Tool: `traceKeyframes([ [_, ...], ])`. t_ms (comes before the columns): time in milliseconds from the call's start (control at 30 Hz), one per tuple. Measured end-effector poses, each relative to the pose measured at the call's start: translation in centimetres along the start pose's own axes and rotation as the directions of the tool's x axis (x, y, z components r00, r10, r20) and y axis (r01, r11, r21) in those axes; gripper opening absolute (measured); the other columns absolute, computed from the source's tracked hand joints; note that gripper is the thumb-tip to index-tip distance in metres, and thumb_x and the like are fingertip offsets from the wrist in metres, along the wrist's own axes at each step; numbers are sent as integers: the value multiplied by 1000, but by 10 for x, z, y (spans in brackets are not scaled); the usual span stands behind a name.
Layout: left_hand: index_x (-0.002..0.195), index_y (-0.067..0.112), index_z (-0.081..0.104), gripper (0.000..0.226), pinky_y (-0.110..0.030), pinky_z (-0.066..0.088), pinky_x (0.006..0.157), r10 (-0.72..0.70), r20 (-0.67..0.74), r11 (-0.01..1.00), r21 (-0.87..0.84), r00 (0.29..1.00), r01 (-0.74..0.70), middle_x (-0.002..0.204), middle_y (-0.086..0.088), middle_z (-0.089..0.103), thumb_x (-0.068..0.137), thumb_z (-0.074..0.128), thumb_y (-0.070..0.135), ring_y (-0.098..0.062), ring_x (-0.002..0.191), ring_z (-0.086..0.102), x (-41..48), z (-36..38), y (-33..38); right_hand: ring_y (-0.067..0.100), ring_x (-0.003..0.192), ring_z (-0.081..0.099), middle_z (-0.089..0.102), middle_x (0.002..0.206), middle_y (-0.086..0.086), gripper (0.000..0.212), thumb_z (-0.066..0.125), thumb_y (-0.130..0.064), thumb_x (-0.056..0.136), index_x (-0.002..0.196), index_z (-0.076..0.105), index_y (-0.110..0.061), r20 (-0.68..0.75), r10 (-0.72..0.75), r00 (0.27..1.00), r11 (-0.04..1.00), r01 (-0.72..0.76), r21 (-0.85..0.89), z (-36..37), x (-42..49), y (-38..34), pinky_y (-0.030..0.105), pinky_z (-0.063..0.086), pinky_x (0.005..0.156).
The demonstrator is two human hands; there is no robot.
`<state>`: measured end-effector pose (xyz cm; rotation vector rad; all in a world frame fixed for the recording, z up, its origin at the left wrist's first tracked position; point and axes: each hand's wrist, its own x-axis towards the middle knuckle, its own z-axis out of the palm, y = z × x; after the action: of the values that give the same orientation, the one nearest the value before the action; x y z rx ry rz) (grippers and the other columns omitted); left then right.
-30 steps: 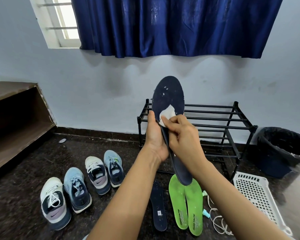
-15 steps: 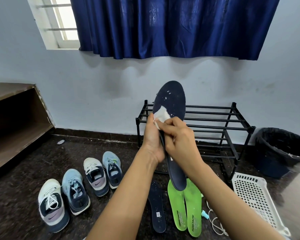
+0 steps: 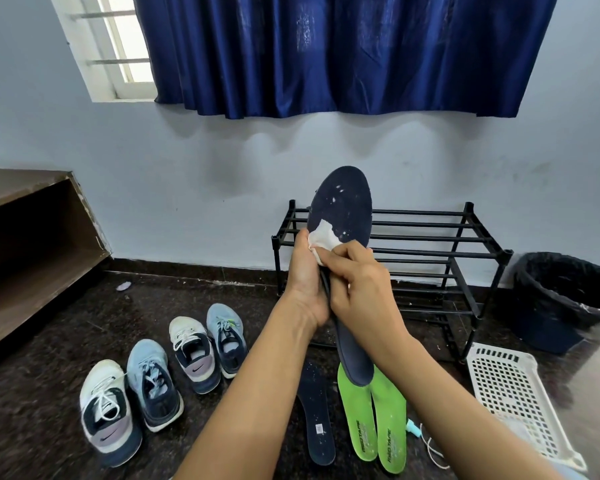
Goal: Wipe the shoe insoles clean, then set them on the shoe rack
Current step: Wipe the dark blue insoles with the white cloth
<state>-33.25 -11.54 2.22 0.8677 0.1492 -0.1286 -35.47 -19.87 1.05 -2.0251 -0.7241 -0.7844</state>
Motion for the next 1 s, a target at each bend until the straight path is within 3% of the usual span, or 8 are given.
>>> traceKeyframes([
  [133, 107, 12, 66, 56, -37, 44, 103, 38, 10, 999, -10, 999, -38, 106, -10, 65, 99, 27, 53, -26, 106, 61, -3, 2, -6, 23, 75, 51, 51, 81, 4, 35, 46, -5, 83, 108, 70, -8, 0, -5, 1000, 998, 5, -61, 1, 9, 4, 27, 42, 66],
  [233, 96, 15, 67, 51, -31, 48, 93, 38, 25, 999, -6, 999, -38, 93, -4, 70, 100, 30, 51, -20, 97, 65, -3, 5, -8, 25, 75, 52, 50, 81, 4, 34, 47, -8, 85, 111, 69, -9, -26, 33, 999, 997, -35, -69, 0, 17, 8, 36, 47, 65],
  [300, 91, 15, 66, 51, -31, 50, 87, 26, 15, 1000, 10, 1000, -26, 86, -3, 70, 99, 31, 50, -20, 90, 65, -1, 3, -6, 23, 74, 52, 52, 79, 5, 37, 47, -5, 82, 111, 70, -8, -5, 38, 999, 998, -38, -45, 1, 15, 6, 28, 44, 67],
  [400, 102, 10, 68, 58, -39, 48, 99, -3, 0, 1000, -2, 1000, 3, 100, -13, 69, 98, 29, 53, -29, 100, 65, 0, -1, 0, 19, 72, 50, 54, 77, 7, 41, 47, 1, 75, 106, 71, -8, 35, 32, 999, 999, -32, -17, 1, 5, 2, 14, 35, 65],
  [533, 111, 10, 69, 65, -41, 47, 102, -10, -24, 1000, -24, 1000, 9, 112, -18, 69, 99, 26, 56, -31, 103, 67, -2, 0, -2, 22, 73, 51, 52, 80, 7, 38, 45, -7, 80, 109, 70, -8, 71, 30, 997, 999, -28, -36, -3, 1, 0, 27, 44, 66],
  [800, 93, 13, 68, 59, -31, 52, 82, -22, -21, 1000, 15, 1000, 22, 84, -5, 74, 100, 26, 54, -20, 86, 69, -3, 6, -10, 22, 75, 47, 51, 81, 9, 52, 29, -26, 86, 115, 66, -4, 39, 24, 999, 990, -18, -142, -3, 10, 7, 30, 43, 64],
  [933, 107, 8, 70, 71, -39, 48, 100, -43, -25, 999, -24, 999, 42, 110, -19, 70, 98, 23, 60, -28, 102, 69, -2, 4, -4, 16, 75, 44, 52, 81, 7, 51, 31, -24, 85, 115, 66, -4, 73, 44, 996, 994, -36, -104, -3, -1, 6, 26, 42, 66],
  [1000, 112, 9, 68, 71, -36, 50, 96, -26, -52, 1000, -4, 998, 26, 112, -16, 70, 99, 22, 61, -26, 103, 68, -3, 5, -7, 20, 74, 47, 51, 81, 8, 40, 39, -15, 87, 115, 66, -3, 73, 40, 997, 990, -30, -137, -4, 4, 11, 30, 45, 67],
])
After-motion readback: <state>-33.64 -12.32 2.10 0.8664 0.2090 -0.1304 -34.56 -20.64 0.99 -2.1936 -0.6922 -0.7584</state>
